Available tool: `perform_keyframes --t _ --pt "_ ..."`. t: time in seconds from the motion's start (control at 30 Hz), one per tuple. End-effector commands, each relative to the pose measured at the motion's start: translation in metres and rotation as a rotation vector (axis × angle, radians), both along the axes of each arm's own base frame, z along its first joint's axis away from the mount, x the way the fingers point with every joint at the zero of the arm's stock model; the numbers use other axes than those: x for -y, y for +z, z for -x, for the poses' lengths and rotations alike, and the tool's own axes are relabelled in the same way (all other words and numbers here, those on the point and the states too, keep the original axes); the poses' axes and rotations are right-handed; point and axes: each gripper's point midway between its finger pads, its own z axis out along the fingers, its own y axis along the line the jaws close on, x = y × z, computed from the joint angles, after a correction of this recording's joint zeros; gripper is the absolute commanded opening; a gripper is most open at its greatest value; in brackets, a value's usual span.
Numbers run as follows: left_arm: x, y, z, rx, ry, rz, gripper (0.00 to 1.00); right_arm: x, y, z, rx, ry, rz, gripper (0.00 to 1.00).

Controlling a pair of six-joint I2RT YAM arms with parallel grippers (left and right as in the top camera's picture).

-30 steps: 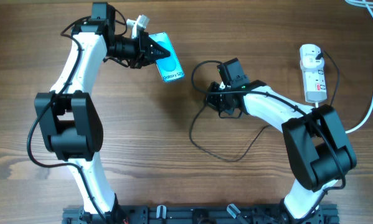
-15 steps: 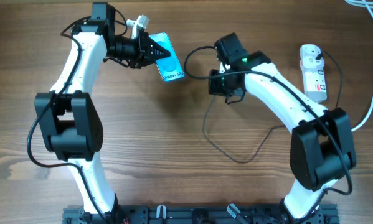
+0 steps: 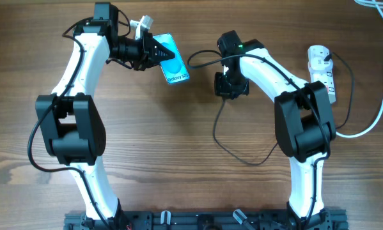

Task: Plug charger to phone and switch on socket
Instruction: 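Grasp the USB-C plug with the right gripper and lift it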

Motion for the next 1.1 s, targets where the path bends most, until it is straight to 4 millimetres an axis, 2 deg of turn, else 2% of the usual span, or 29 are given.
perform_keyframes --t 0.0,0.13,0.37,0.47,0.53,0.6,0.73,0.8,0.87,0.9,0.97,1.0,1.07 --pt "0.001 0.005 0.0 -0.014 0.006 0.021 0.04 -0.006 -0.007 -0.004 -0.015 -0.074 -0.023 0.04" --pt "0.001 0.005 0.0 -0.019 0.008 0.022 0.04 -0.003 -0.013 0.002 -0.035 -0.101 -0.01 0.04" --pt "0.001 0.005 0.0 -0.035 0.016 0.023 0.04 -0.002 -0.021 0.012 -0.071 -0.12 -0.012 0.15" --pt "0.001 0.005 0.0 -0.035 0.016 0.023 0.04 -0.004 -0.03 0.015 -0.097 -0.118 -0.016 0.17" --pt "0.001 0.005 0.0 -0.034 0.016 0.023 0.04 -0.006 -0.036 0.02 -0.13 -0.119 -0.034 0.17" --pt "0.001 0.005 0.0 -0.035 0.016 0.023 0.04 -0.007 -0.036 0.02 -0.129 -0.12 -0.039 0.05" --pt "0.001 0.004 0.0 -0.035 0.016 0.023 0.04 -0.007 -0.029 0.016 -0.114 -0.124 -0.047 0.04" --pt "0.001 0.005 0.0 -0.035 0.016 0.023 0.04 -0.011 -0.012 0.008 -0.055 -0.078 -0.076 0.04" --pt "0.001 0.005 0.0 -0.034 0.016 0.022 0.04 -0.021 0.018 -0.001 0.022 -0.006 -0.155 0.04" --pt "0.0 0.004 0.0 -0.033 0.017 0.019 0.04 -0.028 0.041 -0.004 0.067 0.039 -0.219 0.04" --pt "0.0 0.003 0.0 -0.032 0.019 0.012 0.04 -0.038 0.104 -0.008 0.186 0.154 -0.393 0.04" --pt "0.0 0.003 -0.001 -0.029 0.018 0.012 0.04 -0.04 0.134 -0.006 0.246 0.224 -0.476 0.04" --pt "0.0 0.003 -0.001 -0.03 0.018 0.013 0.04 -0.043 0.178 0.007 0.319 0.352 -0.62 0.04"
